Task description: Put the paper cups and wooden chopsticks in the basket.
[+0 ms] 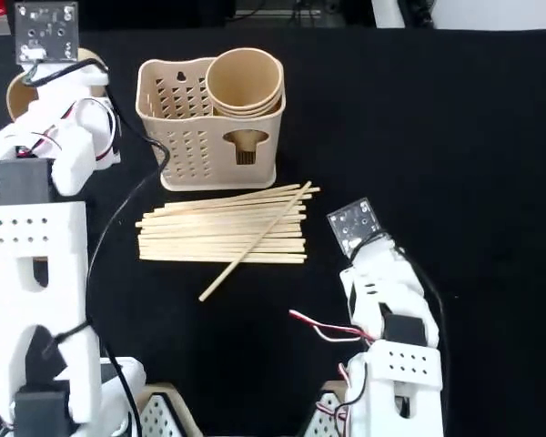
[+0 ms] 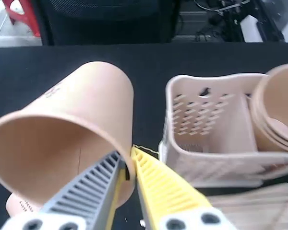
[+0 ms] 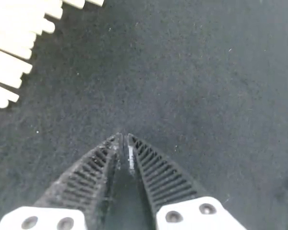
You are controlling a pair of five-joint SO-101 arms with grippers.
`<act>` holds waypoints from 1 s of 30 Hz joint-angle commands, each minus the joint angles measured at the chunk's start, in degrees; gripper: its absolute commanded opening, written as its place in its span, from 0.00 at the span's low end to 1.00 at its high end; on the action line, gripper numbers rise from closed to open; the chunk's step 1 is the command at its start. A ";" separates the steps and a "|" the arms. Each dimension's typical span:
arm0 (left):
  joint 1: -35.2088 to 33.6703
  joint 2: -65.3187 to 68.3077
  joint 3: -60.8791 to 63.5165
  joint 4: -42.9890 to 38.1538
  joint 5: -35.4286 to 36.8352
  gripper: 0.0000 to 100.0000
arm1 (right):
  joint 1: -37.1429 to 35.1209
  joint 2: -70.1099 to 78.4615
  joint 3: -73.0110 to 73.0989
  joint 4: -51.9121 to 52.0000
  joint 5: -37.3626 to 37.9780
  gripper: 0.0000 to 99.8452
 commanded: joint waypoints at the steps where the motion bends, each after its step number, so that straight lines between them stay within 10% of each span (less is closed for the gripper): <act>1: 5.41 -2.11 -14.99 10.73 -2.29 0.03 | -0.79 -0.66 -0.22 -1.32 0.35 0.01; 11: 22.29 -0.44 -25.98 19.52 -2.37 0.03 | -0.79 -0.66 -0.13 -1.32 0.35 0.01; 30: 24.92 29.45 -48.92 17.05 -5.71 0.03 | -0.79 -0.66 -0.13 -1.32 0.35 0.01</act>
